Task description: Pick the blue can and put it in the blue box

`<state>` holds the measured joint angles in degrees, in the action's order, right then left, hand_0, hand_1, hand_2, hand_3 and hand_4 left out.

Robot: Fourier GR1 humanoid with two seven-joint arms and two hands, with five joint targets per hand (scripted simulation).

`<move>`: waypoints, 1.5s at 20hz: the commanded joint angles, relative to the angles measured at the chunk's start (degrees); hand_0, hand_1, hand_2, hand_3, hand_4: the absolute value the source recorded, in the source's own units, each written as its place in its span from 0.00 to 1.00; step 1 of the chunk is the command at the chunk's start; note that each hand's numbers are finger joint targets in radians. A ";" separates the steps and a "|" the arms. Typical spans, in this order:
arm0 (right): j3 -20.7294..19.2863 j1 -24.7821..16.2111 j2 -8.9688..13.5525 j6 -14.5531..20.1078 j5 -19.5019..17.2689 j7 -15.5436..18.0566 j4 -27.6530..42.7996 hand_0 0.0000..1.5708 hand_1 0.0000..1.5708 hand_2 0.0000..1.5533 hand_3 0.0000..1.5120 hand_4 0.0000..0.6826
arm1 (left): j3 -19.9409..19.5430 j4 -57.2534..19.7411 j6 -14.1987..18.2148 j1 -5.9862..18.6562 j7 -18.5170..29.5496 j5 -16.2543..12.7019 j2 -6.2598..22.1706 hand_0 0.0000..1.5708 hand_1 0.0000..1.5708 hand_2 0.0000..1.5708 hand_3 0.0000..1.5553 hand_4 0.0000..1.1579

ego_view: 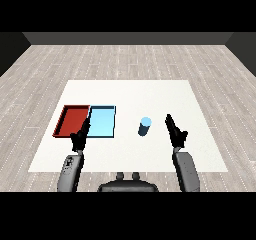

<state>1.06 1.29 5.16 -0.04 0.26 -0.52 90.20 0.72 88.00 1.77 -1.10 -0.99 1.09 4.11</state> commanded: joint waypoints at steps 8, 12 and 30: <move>-4.87 6.21 -1.40 -5.70 7.73 10.07 0.29 0.00 0.00 0.00 0.00 0.00 | -2.56 7.05 -2.32 3.67 15.34 -5.12 -3.17 0.00 0.00 0.00 0.00 0.00; -6.23 6.40 -0.86 -9.52 10.09 15.28 -3.44 0.00 0.00 0.00 0.00 0.00 | -2.29 5.78 -5.24 2.65 20.88 -6.59 -3.41 0.00 0.00 0.00 0.00 0.00; -7.37 6.97 -1.12 -11.52 10.80 19.18 -12.70 0.00 0.00 0.00 0.00 0.00 | -5.61 -2.74 -6.90 6.71 25.61 -9.06 -1.20 0.00 0.00 0.00 0.00 0.00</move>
<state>-7.19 8.74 5.57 -11.29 11.29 16.48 80.09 -2.93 89.14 -4.37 1.56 24.37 -6.93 1.65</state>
